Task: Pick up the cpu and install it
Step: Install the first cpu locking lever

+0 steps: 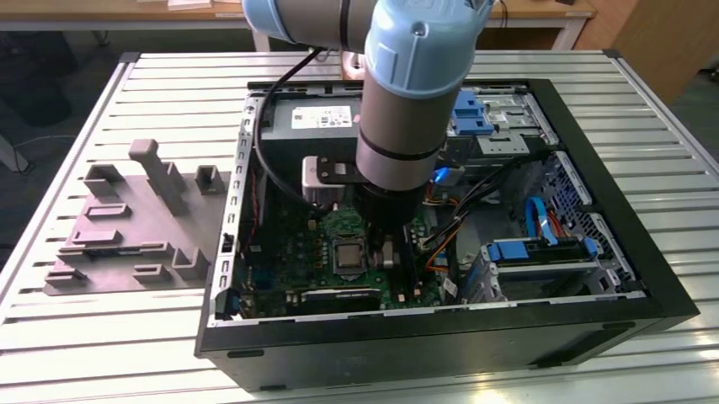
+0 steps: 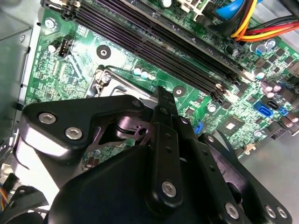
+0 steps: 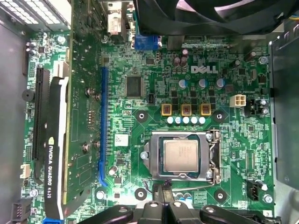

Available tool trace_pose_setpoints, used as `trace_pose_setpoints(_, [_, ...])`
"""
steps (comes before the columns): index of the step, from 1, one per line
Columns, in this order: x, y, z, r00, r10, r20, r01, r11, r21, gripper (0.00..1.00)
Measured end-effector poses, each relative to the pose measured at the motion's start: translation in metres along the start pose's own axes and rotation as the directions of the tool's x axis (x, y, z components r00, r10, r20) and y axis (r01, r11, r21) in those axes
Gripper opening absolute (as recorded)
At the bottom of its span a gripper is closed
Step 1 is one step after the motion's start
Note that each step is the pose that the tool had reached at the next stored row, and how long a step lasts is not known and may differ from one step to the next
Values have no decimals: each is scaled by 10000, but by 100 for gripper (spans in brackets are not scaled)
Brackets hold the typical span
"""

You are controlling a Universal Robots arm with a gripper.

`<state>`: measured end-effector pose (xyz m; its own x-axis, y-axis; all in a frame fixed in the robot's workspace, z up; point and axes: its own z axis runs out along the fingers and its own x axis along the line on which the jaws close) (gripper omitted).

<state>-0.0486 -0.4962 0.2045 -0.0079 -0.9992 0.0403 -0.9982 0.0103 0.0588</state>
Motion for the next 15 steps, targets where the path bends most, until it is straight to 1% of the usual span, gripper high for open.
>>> trace_pose_setpoints(4, [-2,3,42,10000,-1,0,1,10000,5,11])
trace_pose_setpoints(9, [-3,3,77,10000,-9,-2,9,10000,6,11])
trace_pose_setpoints(15, [-3,3,88,10000,-13,0,13,10000,7,11])
